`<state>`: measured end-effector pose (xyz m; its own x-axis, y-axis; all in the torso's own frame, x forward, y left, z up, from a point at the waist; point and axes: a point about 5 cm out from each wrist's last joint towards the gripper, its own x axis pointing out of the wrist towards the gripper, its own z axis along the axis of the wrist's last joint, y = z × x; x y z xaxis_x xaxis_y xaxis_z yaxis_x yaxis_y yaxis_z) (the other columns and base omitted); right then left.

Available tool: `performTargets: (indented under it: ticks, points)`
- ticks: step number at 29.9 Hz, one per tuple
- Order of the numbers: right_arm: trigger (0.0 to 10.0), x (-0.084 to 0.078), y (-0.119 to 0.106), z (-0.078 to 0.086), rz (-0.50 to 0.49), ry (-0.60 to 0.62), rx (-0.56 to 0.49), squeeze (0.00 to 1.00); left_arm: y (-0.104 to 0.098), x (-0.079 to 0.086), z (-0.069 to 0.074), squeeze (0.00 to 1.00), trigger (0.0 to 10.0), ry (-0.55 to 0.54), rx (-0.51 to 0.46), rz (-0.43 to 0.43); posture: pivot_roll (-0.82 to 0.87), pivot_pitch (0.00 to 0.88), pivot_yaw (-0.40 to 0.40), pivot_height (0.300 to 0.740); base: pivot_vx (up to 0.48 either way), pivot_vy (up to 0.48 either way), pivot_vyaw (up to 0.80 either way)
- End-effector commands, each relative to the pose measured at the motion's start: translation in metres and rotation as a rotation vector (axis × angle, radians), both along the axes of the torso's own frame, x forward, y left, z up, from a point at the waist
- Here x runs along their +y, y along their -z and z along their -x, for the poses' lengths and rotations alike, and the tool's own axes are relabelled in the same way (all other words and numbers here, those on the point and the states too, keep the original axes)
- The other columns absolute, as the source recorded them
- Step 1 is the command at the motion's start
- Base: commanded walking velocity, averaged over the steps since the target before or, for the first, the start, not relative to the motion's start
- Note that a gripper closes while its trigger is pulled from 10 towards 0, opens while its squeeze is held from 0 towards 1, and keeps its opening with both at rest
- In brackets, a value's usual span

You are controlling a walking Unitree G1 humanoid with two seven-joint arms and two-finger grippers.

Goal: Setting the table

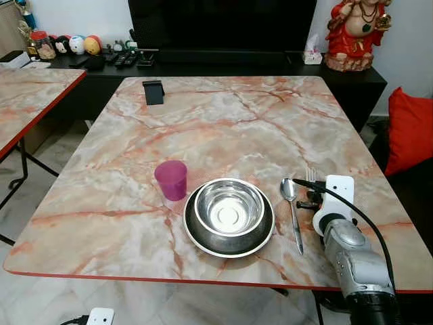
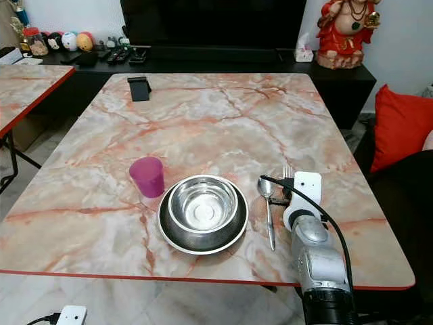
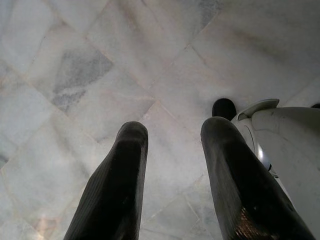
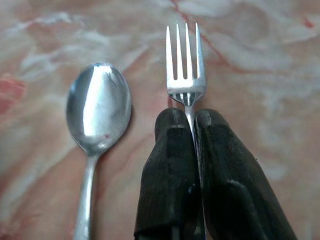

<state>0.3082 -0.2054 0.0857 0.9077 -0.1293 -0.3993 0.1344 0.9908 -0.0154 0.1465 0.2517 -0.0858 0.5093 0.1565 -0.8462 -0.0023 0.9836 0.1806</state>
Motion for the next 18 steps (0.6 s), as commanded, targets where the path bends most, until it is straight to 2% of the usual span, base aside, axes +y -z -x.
performTargets:
  ticks: [1, 18]
  points:
    - [10.0, -0.0005, -0.0002, -0.0016, -0.002, 0.006, -0.006, 0.00, 0.0002, 0.0013, 0.0014, 0.00, 10.0, 0.002, 0.008, -0.004, -0.02, 0.000, 0.009, 0.711, 0.000, 0.000, 0.00]
    - [10.0, -0.0080, 0.0047, -0.0075, 0.010, 0.029, -0.007, 0.00, -0.0002, 0.0027, 0.0016, 0.00, 10.0, 0.009, 0.010, -0.011, -0.02, 0.000, 0.020, 0.711, 0.000, 0.000, 0.00]
